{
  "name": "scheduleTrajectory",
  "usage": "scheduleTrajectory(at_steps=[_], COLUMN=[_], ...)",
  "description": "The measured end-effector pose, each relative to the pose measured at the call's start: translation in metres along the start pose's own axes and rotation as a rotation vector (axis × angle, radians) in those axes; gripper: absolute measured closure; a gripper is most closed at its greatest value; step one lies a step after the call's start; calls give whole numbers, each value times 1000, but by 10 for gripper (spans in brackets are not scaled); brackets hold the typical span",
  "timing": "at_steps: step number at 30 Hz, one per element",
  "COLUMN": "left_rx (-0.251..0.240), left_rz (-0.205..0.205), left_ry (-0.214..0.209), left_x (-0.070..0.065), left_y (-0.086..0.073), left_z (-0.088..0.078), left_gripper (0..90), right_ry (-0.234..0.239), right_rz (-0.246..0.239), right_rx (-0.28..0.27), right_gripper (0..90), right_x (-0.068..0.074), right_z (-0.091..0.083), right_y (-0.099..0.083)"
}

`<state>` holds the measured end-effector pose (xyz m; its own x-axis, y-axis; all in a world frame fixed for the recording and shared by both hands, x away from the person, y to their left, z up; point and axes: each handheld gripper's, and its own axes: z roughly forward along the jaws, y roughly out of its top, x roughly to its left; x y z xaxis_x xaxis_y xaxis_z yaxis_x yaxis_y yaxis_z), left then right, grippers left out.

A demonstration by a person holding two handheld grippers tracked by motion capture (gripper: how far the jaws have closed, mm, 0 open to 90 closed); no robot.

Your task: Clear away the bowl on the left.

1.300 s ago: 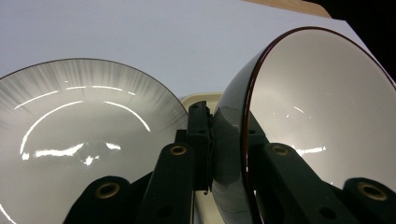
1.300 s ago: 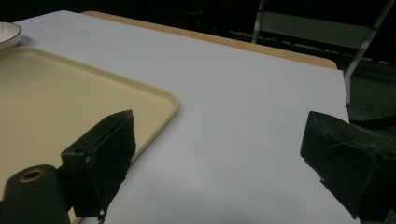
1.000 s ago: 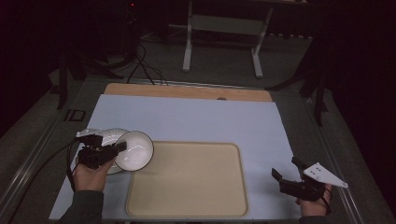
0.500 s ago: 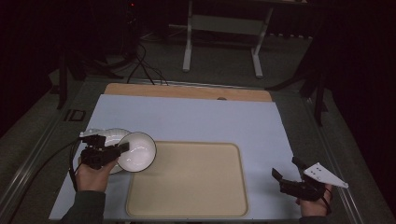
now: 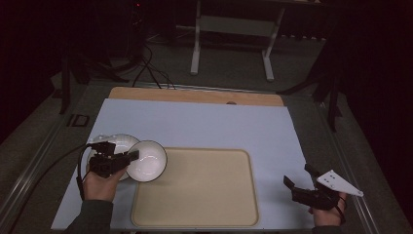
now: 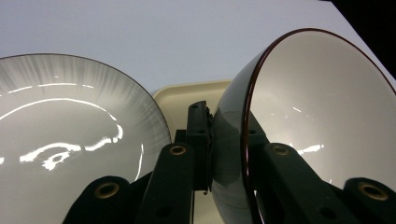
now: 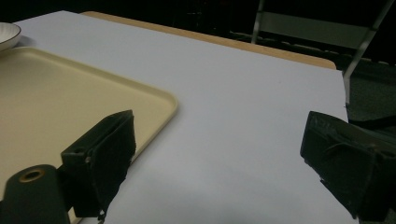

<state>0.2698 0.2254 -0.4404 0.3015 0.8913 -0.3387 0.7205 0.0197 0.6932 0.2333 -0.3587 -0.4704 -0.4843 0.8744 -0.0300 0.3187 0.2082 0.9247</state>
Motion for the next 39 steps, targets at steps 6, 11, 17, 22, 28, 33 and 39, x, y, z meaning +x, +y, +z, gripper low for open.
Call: scheduleTrajectory(at_steps=[6,11,17,22,28,33,39], left_rx=[13,21,35,49,65,79,86], left_rz=[5,9,14,21,23,29,29], left_ry=[-3,-5,-6,-3,-5,-5,-5], left_x=[-2,-3,-4,-4,-6,-6,-7], left_y=[-1,-2,-3,-5,-7,-8,-9], left_z=[3,6,10,13,17,21,23], left_gripper=[810,809,809,806,806,807,807], right_ry=[0,1,1,1,1,1,2], right_rz=[-1,0,0,-1,-1,0,0], right_rx=[0,0,0,0,1,1,1], right_gripper=[101,101,101,101,101,101,101], right_x=[0,0,0,0,0,0,0], right_z=[0,0,0,0,0,0,0], right_y=[0,0,0,0,0,0,0])
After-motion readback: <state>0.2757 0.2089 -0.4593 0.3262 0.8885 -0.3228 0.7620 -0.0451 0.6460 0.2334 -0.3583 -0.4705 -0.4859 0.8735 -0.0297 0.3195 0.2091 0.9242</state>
